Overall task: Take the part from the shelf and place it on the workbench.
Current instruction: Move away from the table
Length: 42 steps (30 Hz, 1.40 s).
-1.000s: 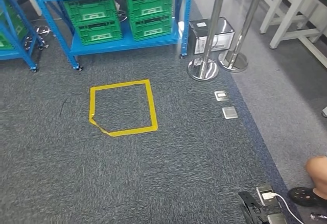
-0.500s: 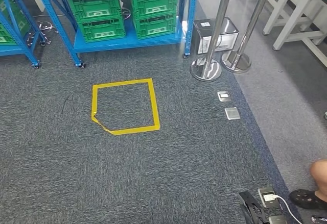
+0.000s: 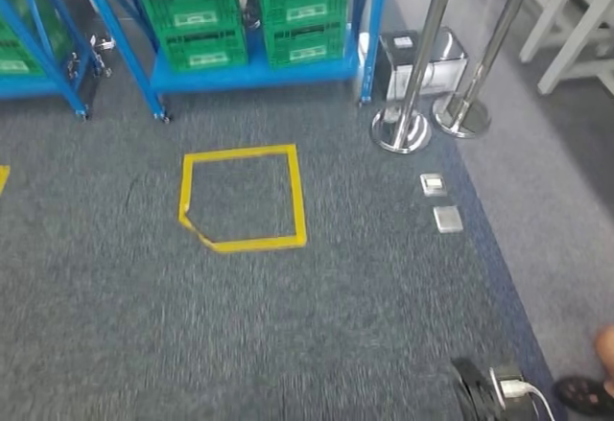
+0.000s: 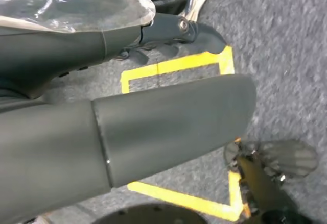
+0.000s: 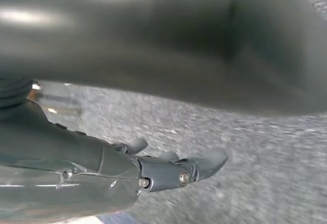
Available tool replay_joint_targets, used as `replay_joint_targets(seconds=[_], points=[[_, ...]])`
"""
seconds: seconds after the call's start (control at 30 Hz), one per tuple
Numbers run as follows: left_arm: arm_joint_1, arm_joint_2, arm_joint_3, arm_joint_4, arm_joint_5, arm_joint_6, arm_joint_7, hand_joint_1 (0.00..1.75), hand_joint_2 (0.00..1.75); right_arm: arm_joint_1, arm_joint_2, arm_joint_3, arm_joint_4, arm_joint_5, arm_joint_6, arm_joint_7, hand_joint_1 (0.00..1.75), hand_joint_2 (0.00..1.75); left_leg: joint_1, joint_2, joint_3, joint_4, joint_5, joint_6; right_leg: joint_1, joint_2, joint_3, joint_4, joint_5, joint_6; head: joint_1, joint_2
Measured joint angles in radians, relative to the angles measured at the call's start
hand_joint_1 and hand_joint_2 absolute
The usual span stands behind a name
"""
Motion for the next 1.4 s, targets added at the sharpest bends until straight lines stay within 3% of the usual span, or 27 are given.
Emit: replay_joint_targets(seconds=[0.07,0.1,0.2,0.23,0.27,0.3,0.37,0.43,0.5,0.57,0.63,0.7,0.73,0.77,0.8,0.87,0.9,0.93,1.03,1.1,1.13,1.2,1.27,1.3,1.37,1.4], points=[[0.001,-0.002,0.000,0.000,0.000,0.000,0.002,0.00,0.00,0.003,0.000,0.000,0.000,0.000,0.000,-0.001,0.00,0.00,0.002,0.003,-0.005,0.021,-0.012,-0.010,0.000,0.000,0.013,-0.001,-0.003,-0.011,-0.009,0.000],[0.002,-0.002,0.000,0.000,0.001,0.000,0.003,0.00,0.00,0.004,0.000,0.000,0.000,0.000,0.000,-0.002,0.00,0.00,0.002,0.005,-0.026,0.064,-0.024,-0.012,0.000,0.000,0.021,-0.005,-0.004,-0.015,-0.014,0.000],[0.002,-0.004,0.000,0.000,0.003,0.000,0.004,0.00,0.00,0.002,0.000,0.000,0.001,0.000,0.000,-0.004,0.00,0.00,-0.004,0.007,-0.176,0.297,-0.083,-0.007,0.010,-0.001,0.039,-0.012,-0.016,-0.030,-0.030,0.000],[0.003,-0.004,0.000,0.000,0.004,0.000,0.005,0.00,0.00,0.001,0.000,0.000,0.001,0.000,0.001,-0.005,0.00,0.00,-0.009,0.007,-0.217,0.344,-0.088,-0.001,0.015,0.000,0.047,-0.012,-0.022,-0.036,-0.033,0.000],[0.004,-0.004,0.000,0.000,0.004,0.000,0.005,0.00,0.00,0.001,0.000,0.000,0.001,0.000,0.001,-0.005,0.00,0.00,-0.015,0.007,-0.235,0.348,-0.072,0.008,0.020,0.000,0.057,-0.013,-0.030,-0.040,-0.035,0.000],[0.005,-0.004,0.000,0.000,0.004,0.000,0.005,0.00,0.00,0.001,0.000,0.000,0.001,0.000,0.001,-0.005,0.00,0.00,-0.023,0.007,-0.231,0.312,-0.036,0.019,0.024,0.000,0.070,-0.013,-0.039,-0.044,-0.036,0.000],[0.005,-0.003,0.000,0.000,0.005,0.001,0.005,0.00,0.00,-0.001,0.001,0.000,0.001,0.000,0.001,-0.007,0.00,0.00,-0.044,0.007,-0.182,0.173,0.054,0.045,0.029,0.001,0.096,-0.015,-0.058,-0.047,-0.037,0.000],[0.002,0.000,0.000,0.000,0.005,0.001,0.005,0.00,0.00,-0.005,0.003,0.000,0.000,0.000,0.001,-0.010,0.00,0.00,-0.060,0.007,-0.139,0.075,0.073,0.064,0.030,0.003,0.105,-0.019,-0.074,-0.045,-0.041,0.000],[-0.001,0.002,0.000,0.000,0.006,0.002,0.005,0.00,0.00,-0.007,0.005,0.000,0.000,0.000,0.002,-0.012,0.00,0.00,-0.063,0.005,-0.120,0.046,0.057,0.071,0.029,0.002,0.118,-0.019,-0.078,-0.037,-0.042,0.000],[0.002,0.001,0.000,0.000,0.007,0.002,0.005,0.00,0.00,-0.008,0.005,0.001,0.000,0.000,0.003,-0.012,0.00,0.00,-0.058,0.005,-0.091,0.025,0.065,0.073,0.029,0.000,0.131,0.000,-0.087,-0.030,-0.039,0.000],[0.004,0.000,0.000,0.000,0.007,0.002,0.006,0.00,0.00,-0.009,0.005,0.001,0.000,-0.001,0.003,-0.013,0.00,0.00,-0.052,0.006,-0.063,0.014,0.060,0.075,0.028,-0.001,0.092,0.090,-0.122,-0.022,-0.035,0.000],[0.002,-0.001,0.000,0.000,0.007,0.002,0.006,0.00,0.00,-0.011,0.004,0.001,0.000,-0.001,0.002,-0.013,0.00,0.00,-0.051,0.006,-0.050,0.013,0.049,0.076,0.024,-0.001,0.011,0.225,-0.175,-0.013,-0.028,0.000],[0.003,-0.002,0.000,0.000,0.007,0.002,0.006,0.00,0.00,-0.011,0.004,0.001,0.000,-0.001,0.002,-0.013,0.00,0.00,-0.050,0.005,-0.044,0.013,0.042,0.075,0.021,-0.001,-0.024,0.267,-0.192,-0.009,-0.024,0.000],[0.004,-0.003,0.000,0.000,0.007,0.002,0.006,0.00,0.00,-0.010,0.004,0.001,0.000,-0.001,0.003,-0.012,0.00,0.00,-0.049,0.004,-0.035,0.014,0.035,0.072,0.018,-0.001,-0.044,0.275,-0.189,-0.004,-0.022,0.000],[0.005,-0.004,0.000,0.000,0.007,0.002,0.006,0.00,0.00,-0.009,0.004,0.002,0.000,-0.001,0.003,-0.012,0.00,0.00,-0.046,0.003,-0.025,0.016,0.026,0.068,0.014,-0.001,-0.046,0.246,-0.159,0.000,-0.020,0.000],[0.008,-0.006,0.000,0.001,0.007,0.002,0.006,0.00,0.00,-0.006,0.003,0.002,0.000,-0.001,0.003,-0.011,0.00,0.00,-0.041,0.001,-0.005,0.021,0.007,0.058,0.008,0.000,-0.019,0.122,-0.059,0.010,-0.017,0.000],[0.007,-0.006,0.000,0.001,0.007,0.002,0.006,0.00,0.00,-0.006,0.004,0.002,0.001,-0.002,0.002,-0.011,0.00,0.00,-0.039,0.001,0.000,0.026,0.000,0.052,0.009,0.000,-0.007,0.068,-0.033,0.010,-0.015,0.000],[0.005,-0.006,0.000,0.001,0.007,0.002,0.006,0.00,0.00,-0.006,0.004,0.002,0.001,-0.002,0.002,-0.012,0.00,0.00,-0.038,0.001,0.001,0.030,-0.006,0.046,0.010,0.000,-0.002,0.037,-0.018,0.004,-0.013,0.000],[0.003,-0.006,0.000,0.002,0.007,0.002,0.007,0.00,0.00,-0.006,0.004,0.003,0.002,-0.002,0.002,-0.011,0.00,0.00,-0.041,0.001,0.000,0.041,-0.014,0.029,0.014,0.000,0.004,0.024,-0.020,-0.026,-0.014,0.000],[0.004,-0.007,0.000,0.002,0.007,0.002,0.007,0.00,0.00,-0.005,0.005,0.003,0.002,-0.002,0.003,-0.012,0.00,0.00,-0.039,0.003,-0.014,0.079,-0.031,0.020,0.011,0.000,0.023,0.019,-0.022,-0.036,-0.022,0.000],[0.002,-0.007,0.000,0.002,0.007,0.002,0.007,0.00,0.00,-0.005,0.004,0.003,0.002,-0.002,0.003,-0.013,0.00,0.00,-0.037,0.004,-0.041,0.129,-0.050,0.015,0.011,0.000,0.032,0.017,-0.023,-0.040,-0.026,0.000],[0.001,-0.008,0.000,0.002,0.009,0.002,0.007,0.00,0.00,-0.007,0.004,0.003,0.002,-0.002,0.005,-0.015,0.00,0.00,-0.033,0.006,-0.128,0.268,-0.097,0.009,0.014,0.000,0.039,0.016,-0.030,-0.044,-0.033,0.000],[0.004,-0.008,0.000,0.002,0.011,0.004,0.006,0.00,0.00,-0.007,0.004,0.003,0.002,-0.002,0.011,-0.016,0.00,0.00,-0.032,0.006,-0.197,0.348,-0.110,0.011,0.018,0.001,0.051,0.016,-0.041,-0.046,-0.035,0.000],[0.006,-0.008,0.000,0.002,0.012,0.005,0.006,0.00,0.00,-0.007,0.004,0.003,0.002,-0.001,0.014,-0.014,0.00,0.00,-0.033,0.006,-0.205,0.332,-0.086,0.015,0.020,0.002,0.060,0.016,-0.047,-0.047,-0.037,0.000],[0.007,-0.008,0.000,0.002,0.014,0.011,0.003,0.00,0.00,-0.008,0.004,0.003,0.002,0.000,0.021,-0.007,0.00,0.00,-0.037,0.005,-0.173,0.202,0.011,0.029,0.022,0.003,0.078,0.015,-0.062,-0.046,-0.038,0.000],[0.007,-0.008,0.000,0.002,0.014,0.013,0.002,0.00,0.00,-0.008,0.004,0.004,0.002,0.000,0.023,-0.004,0.00,0.00,-0.042,0.005,-0.155,0.146,0.037,0.034,0.023,0.004,0.087,0.014,-0.068,-0.045,-0.038,0.000]])
